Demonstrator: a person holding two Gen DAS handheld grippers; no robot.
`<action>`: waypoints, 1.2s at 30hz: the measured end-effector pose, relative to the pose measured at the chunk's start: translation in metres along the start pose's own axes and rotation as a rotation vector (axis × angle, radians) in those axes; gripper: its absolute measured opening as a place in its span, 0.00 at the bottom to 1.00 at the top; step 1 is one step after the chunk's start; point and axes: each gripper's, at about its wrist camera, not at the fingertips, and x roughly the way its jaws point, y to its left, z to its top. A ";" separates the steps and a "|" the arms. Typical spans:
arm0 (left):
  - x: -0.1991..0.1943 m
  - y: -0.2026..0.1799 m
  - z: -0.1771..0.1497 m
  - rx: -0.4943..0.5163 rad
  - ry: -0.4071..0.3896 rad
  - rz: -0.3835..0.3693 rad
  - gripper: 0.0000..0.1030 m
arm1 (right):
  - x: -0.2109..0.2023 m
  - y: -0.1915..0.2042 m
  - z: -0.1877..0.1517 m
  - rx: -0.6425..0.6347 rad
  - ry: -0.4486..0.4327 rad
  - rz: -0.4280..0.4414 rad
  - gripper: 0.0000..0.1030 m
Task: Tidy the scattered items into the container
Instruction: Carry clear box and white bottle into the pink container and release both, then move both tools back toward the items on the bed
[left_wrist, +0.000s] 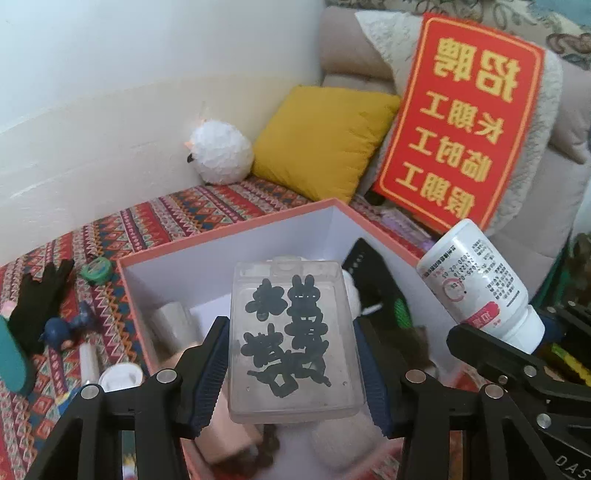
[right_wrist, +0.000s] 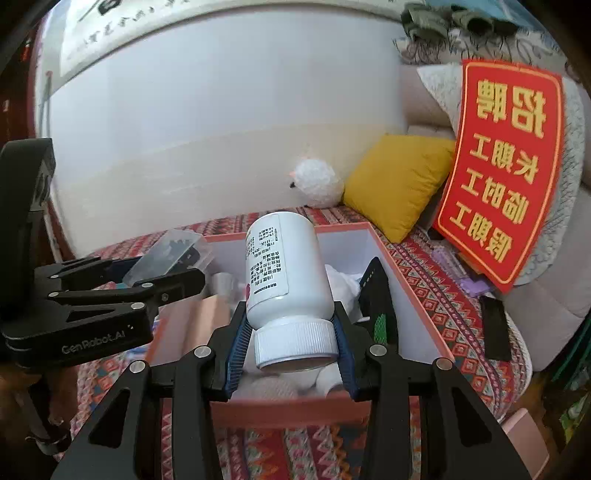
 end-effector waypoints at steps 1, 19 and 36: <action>0.007 0.003 0.002 -0.008 0.007 0.004 0.54 | 0.012 -0.003 0.002 0.005 0.016 0.002 0.44; -0.010 0.041 -0.008 -0.085 0.001 0.081 0.95 | 0.032 -0.010 -0.009 0.111 0.035 0.003 0.91; -0.124 0.080 -0.081 -0.159 -0.044 0.160 0.96 | -0.069 0.100 -0.044 -0.030 0.011 0.054 0.95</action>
